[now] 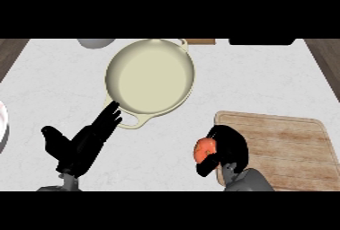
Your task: Pick the squash from the cutting board and place it in the pot
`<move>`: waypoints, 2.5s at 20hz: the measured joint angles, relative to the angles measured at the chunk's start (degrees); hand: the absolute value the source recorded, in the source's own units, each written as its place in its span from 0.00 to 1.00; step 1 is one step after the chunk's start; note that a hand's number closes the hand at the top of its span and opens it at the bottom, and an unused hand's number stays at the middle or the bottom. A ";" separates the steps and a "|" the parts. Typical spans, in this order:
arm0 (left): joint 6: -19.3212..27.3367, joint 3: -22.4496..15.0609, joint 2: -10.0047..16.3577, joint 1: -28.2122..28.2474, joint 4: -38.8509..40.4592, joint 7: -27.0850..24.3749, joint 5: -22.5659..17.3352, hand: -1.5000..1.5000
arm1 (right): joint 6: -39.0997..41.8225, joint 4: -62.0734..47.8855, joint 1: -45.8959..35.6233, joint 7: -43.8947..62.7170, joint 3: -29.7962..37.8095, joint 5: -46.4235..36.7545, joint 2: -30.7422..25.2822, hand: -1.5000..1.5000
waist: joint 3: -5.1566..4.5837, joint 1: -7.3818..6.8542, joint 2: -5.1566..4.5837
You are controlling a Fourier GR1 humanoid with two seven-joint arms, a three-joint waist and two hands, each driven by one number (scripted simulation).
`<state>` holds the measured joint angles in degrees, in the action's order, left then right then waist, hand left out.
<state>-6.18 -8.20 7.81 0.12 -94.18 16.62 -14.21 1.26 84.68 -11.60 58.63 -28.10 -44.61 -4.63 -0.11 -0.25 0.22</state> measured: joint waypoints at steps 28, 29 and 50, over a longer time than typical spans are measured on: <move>-0.75 0.09 -0.93 0.23 -0.34 0.72 0.72 0.50 | 6.65 29.41 -19.47 12.60 -14.07 -26.99 3.45 1.00 | -0.02 -0.22 0.20; -0.68 -0.11 -1.21 -0.05 -0.09 0.64 0.86 0.50 | 6.86 29.08 -21.71 12.61 -12.89 -25.82 3.48 1.00 | -0.03 -0.39 0.15; -1.09 -0.57 -2.25 -1.75 0.40 0.91 1.54 0.50 | -1.71 -15.45 -56.24 1.28 12.72 -7.89 4.30 1.00 | 0.01 -2.41 -0.77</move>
<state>-7.27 -8.77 5.57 -1.62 -93.79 17.53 -12.68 -0.45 69.23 -67.84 59.91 -15.38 -52.50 -0.33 -0.10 -2.65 -0.55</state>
